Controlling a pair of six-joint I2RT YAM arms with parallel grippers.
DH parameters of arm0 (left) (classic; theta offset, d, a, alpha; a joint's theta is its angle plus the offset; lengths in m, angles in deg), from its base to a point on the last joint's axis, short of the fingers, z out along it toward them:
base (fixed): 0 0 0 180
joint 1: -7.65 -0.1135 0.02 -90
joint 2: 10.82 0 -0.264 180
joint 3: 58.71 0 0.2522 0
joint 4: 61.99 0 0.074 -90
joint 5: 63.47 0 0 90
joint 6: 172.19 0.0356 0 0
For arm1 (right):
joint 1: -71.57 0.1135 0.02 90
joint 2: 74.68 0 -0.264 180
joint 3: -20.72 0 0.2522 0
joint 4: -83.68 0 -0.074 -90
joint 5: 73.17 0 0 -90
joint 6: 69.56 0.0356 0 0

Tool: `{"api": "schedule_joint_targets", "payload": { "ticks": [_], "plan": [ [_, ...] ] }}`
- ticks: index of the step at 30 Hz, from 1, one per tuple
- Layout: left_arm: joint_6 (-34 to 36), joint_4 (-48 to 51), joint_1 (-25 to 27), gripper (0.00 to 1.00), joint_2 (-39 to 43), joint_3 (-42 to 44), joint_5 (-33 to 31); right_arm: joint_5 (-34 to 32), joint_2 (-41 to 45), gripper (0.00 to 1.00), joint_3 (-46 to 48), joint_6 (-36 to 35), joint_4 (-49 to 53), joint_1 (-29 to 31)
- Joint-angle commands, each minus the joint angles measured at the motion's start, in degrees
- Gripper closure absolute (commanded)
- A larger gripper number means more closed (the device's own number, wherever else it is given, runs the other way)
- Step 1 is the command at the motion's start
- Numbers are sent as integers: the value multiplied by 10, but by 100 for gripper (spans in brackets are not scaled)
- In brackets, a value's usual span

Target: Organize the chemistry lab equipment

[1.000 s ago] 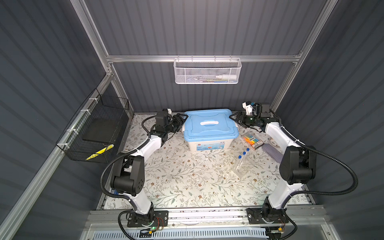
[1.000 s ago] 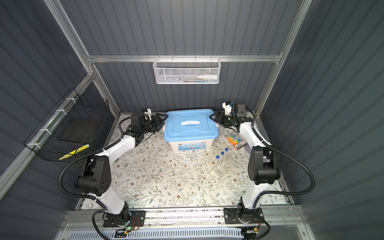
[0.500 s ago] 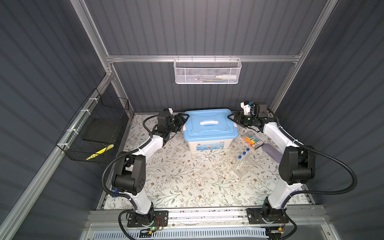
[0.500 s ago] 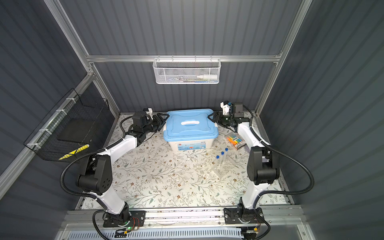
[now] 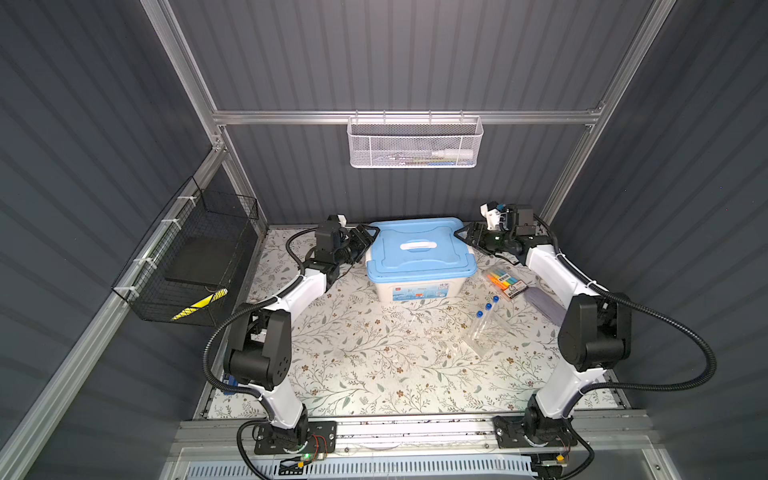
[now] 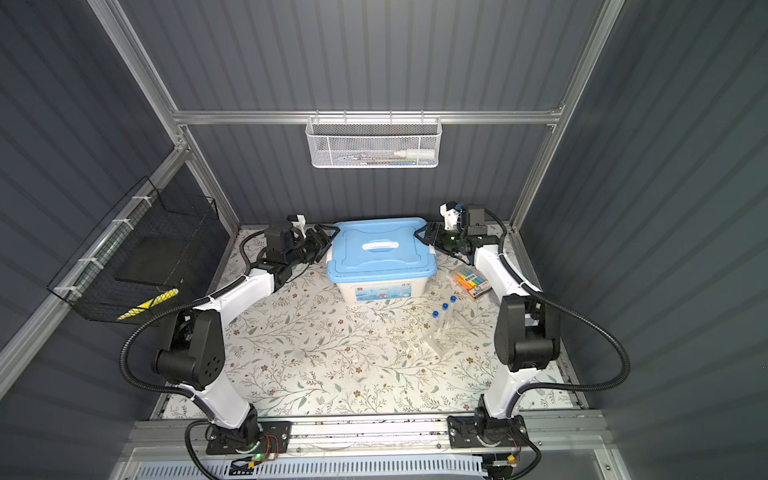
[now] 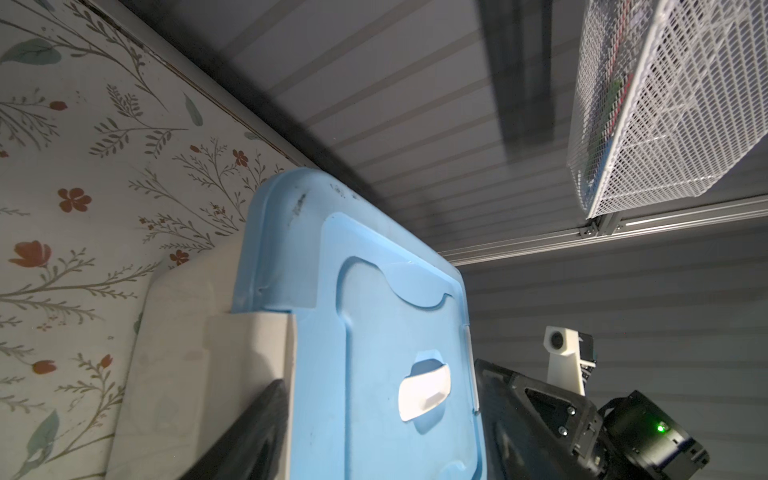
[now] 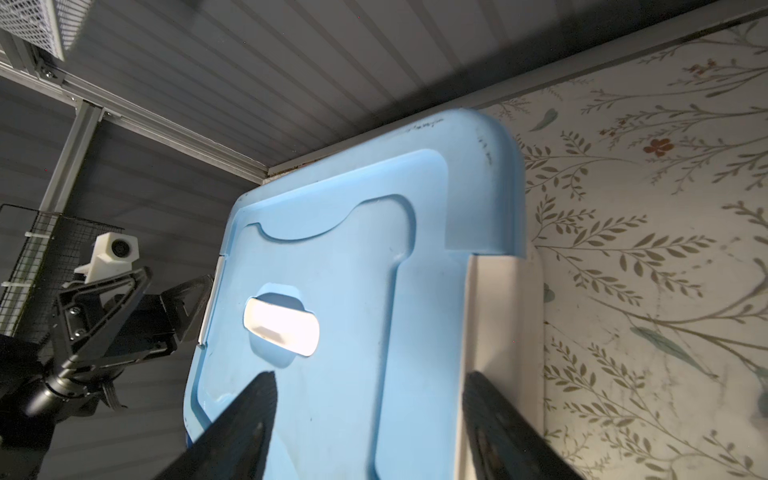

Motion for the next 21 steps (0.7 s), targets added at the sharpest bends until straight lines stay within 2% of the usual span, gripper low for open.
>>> {"api": "schedule_joint_targets", "payload": {
  "ticks": [1,2,3,6,10,15,21],
  "plan": [
    [37,104,12,11,22,-18,12,16,38,24,5,-2,54,3],
    [49,120,11,4,31,-24,3,9,49,22,6,-5,56,-3],
    [64,139,8,0,40,-31,-8,1,62,21,8,-11,60,-9],
    [103,192,0,0,55,-54,-17,-11,97,16,13,-24,66,-27],
    [161,266,-9,0,70,-79,-77,-29,143,1,32,-43,65,-52],
    [222,302,-18,0,126,-40,-187,-66,214,1,93,-65,34,-99],
    [314,323,-22,0,194,50,-349,-153,291,1,177,-125,14,-143]
  ]
}}
